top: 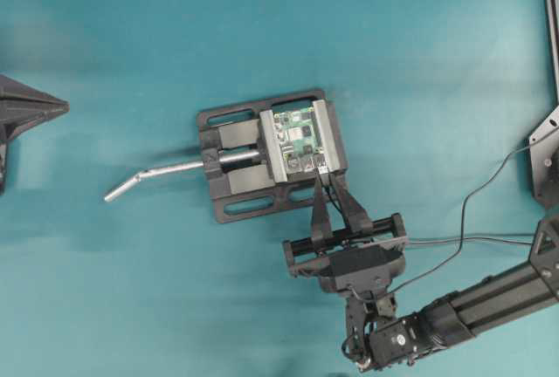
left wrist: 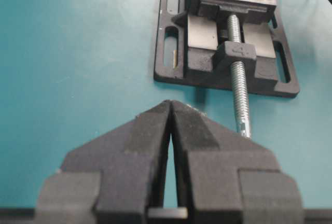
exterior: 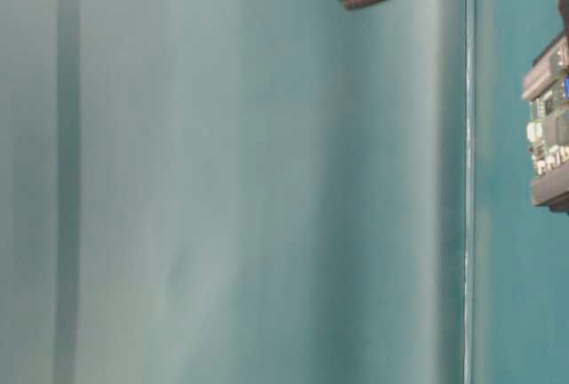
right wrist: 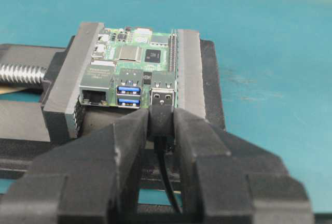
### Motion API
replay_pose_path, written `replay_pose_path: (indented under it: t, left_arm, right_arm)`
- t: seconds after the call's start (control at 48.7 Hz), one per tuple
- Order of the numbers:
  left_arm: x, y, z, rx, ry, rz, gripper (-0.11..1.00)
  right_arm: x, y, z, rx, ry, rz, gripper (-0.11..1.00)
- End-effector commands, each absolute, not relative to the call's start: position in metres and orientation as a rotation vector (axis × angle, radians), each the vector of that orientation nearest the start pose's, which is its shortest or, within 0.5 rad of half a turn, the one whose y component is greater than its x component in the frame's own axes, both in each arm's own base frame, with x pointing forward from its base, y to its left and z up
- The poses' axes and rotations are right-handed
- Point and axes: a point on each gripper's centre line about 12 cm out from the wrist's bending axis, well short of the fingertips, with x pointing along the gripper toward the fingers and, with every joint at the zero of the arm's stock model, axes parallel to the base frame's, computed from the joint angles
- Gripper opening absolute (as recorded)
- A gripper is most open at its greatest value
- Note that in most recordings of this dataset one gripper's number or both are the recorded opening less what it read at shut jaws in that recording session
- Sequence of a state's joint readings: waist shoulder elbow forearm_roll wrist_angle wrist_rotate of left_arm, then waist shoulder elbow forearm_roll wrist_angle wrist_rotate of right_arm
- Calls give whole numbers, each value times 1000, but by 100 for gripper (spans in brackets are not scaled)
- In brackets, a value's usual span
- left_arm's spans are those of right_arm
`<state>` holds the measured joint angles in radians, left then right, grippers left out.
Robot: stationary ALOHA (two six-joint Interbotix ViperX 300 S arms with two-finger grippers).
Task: Insert the USB into the fixed PCB.
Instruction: 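Push the USB plug forward into the port with the right gripper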
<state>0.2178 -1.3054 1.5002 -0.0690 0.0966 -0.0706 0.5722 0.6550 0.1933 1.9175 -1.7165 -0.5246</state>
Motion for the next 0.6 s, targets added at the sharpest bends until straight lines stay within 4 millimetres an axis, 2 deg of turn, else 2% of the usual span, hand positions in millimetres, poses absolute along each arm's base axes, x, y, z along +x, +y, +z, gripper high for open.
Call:
replay_pose_path:
  t: [0.0, 0.349, 0.575]
  left_arm:
    - [134, 29, 182, -168, 252, 227, 3]
    - [134, 29, 182, -168, 252, 227, 3]
    - [134, 29, 182, -168, 254, 227, 3]
  right_arm:
    - [396, 85, 115, 257, -51, -1427, 21]
    - [394, 85, 127, 247, -30, -1423, 21]
    - [394, 85, 123, 243, -13, -1411, 21]
